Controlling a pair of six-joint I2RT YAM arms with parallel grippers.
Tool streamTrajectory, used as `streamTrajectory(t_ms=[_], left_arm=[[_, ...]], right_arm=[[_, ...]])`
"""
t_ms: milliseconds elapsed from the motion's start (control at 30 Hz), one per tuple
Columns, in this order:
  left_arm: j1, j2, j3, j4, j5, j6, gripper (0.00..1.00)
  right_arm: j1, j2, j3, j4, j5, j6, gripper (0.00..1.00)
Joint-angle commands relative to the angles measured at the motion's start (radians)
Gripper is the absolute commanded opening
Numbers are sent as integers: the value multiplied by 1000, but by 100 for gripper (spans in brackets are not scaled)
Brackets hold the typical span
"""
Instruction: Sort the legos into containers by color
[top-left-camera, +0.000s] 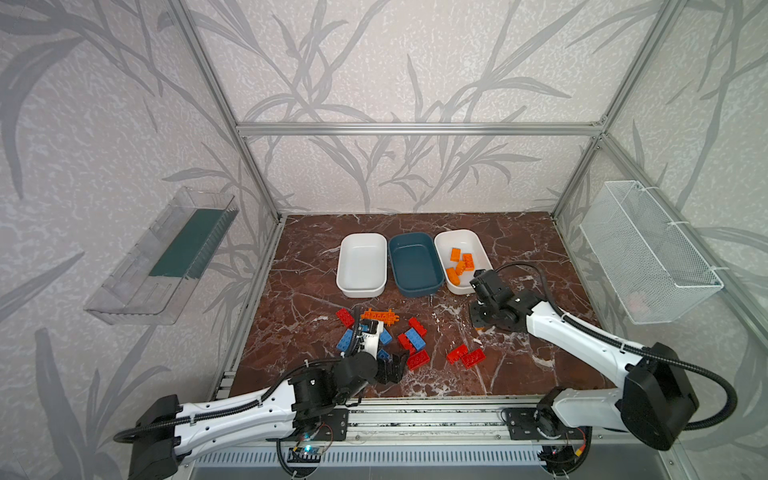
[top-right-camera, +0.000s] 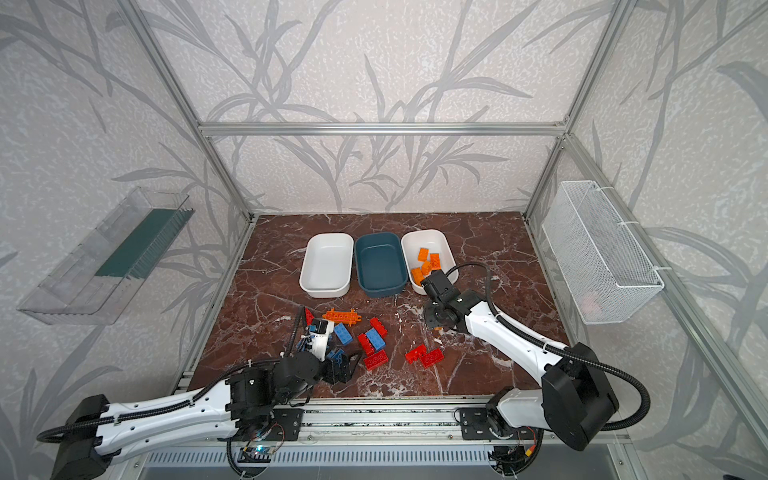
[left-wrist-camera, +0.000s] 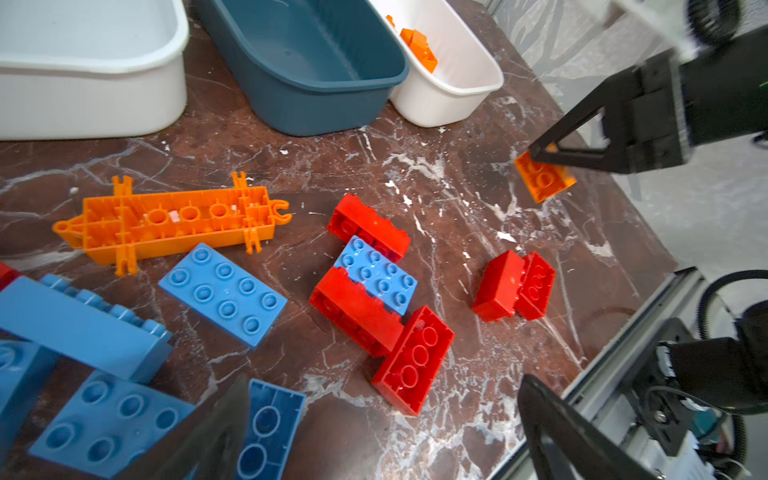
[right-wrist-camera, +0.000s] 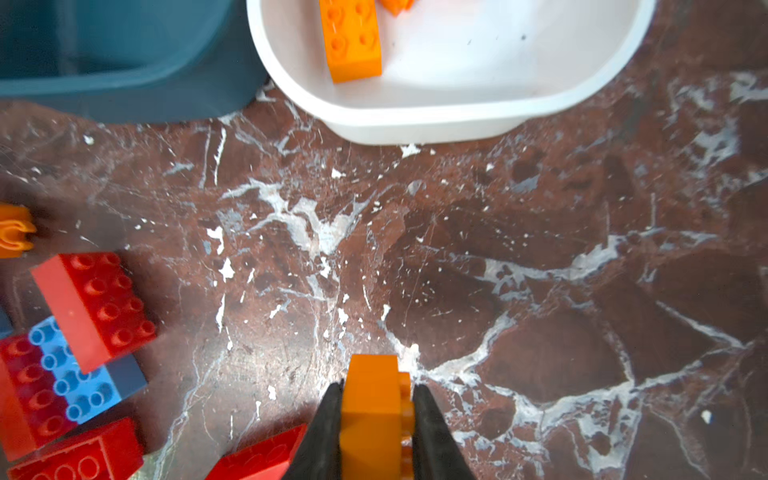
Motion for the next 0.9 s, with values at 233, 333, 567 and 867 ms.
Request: streamTrajectory(t_ms=[233,333,567,867], left_arm=[[32,148,143,-74,-120,9,99],[86,190,177,-76,-88,21,99],[253,244,215,-57,35,51,99],[340,288,255,-64,75,103,99]], right_arm=[[-126,98,181,64,-57,-106,22],[-154,181,250,87,-90,-116,22],[-202,437,434,109,-144,-134,22],[-253,689,729,47,-213,-165,24]])
